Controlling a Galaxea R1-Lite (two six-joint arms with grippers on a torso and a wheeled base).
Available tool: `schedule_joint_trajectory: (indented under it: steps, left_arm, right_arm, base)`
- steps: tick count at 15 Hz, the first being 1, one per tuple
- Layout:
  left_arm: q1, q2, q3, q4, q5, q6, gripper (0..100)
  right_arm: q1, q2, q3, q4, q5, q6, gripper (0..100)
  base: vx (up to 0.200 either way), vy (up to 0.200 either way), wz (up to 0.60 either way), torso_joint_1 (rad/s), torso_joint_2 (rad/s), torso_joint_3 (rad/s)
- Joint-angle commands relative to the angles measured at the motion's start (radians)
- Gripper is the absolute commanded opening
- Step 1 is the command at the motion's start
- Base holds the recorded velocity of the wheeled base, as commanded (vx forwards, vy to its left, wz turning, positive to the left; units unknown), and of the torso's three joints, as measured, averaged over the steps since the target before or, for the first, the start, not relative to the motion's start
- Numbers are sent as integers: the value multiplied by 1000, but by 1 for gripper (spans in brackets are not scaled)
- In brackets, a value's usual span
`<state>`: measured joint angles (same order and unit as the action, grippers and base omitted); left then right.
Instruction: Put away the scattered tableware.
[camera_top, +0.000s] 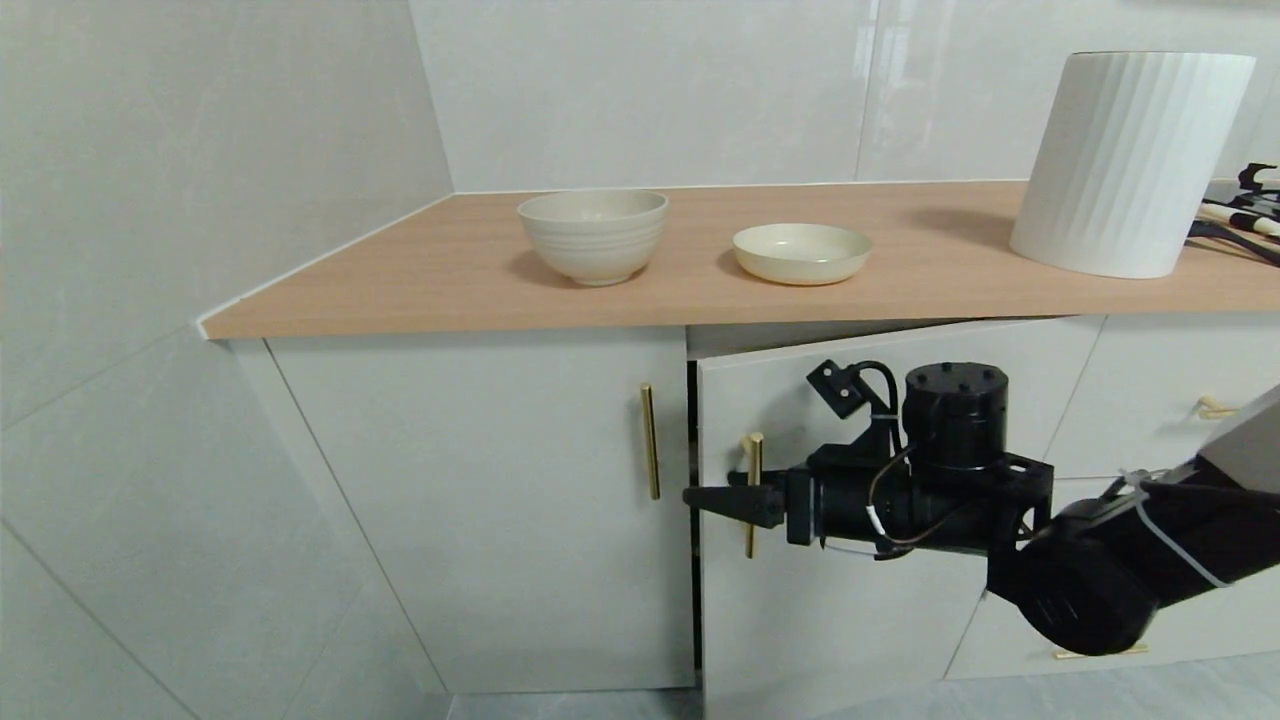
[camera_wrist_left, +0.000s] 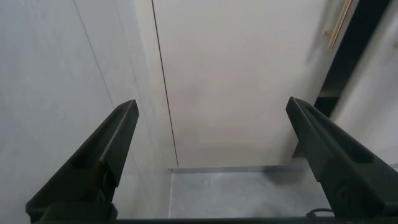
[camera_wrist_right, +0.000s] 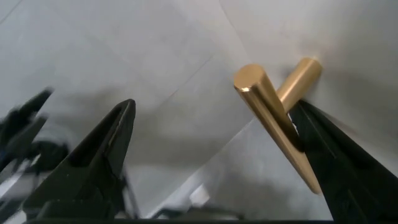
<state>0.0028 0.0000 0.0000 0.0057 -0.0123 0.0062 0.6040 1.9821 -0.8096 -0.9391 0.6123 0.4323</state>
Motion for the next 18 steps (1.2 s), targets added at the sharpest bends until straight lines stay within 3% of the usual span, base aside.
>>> schedule_joint_trajectory:
  steps: [1,5,10,11,12,14,16,18]
  left_arm:
    - [0,0,0,0,0,0,100]
    - [0,0,0,0,0,3,100]
    - [0,0,0,-3,3,9,100]
    - [0,0,-35,-12,20,6,100]
    - [-1,14,-135,17,-3,1,100]
    - [-1,150,-313,105,-127,1,100]
    - [-1,411,-446,115,-230,8,100]
    - [-1,584,-518,111,-241,32,100]
  right_arm:
    - [0,-75,102,-47,20,-3,100]
    - [43,-183,329,-207,37,-4,100]
    - [42,-252,415,-217,66,-4,100]
    - [42,-264,417,-217,66,-3,100]
    - [42,-267,425,-217,66,-3,100]
    - [42,-264,429,-217,72,-3,100]
    - [43,-266,429,-217,84,-4,100]
    - [43,-266,429,-217,84,-4,100]
  base:
    - [0,0,0,0,0,0]
    - [0,0,0,0,0,0]
    - [0,0,0,0,0,0]
    - [0,0,0,0,0,0]
    - [0,0,0,0,0,0]
    - [0,0,0,0,0,0]
    - [0,0,0,0,0,0]
    - [0,0,0,0,0,0]
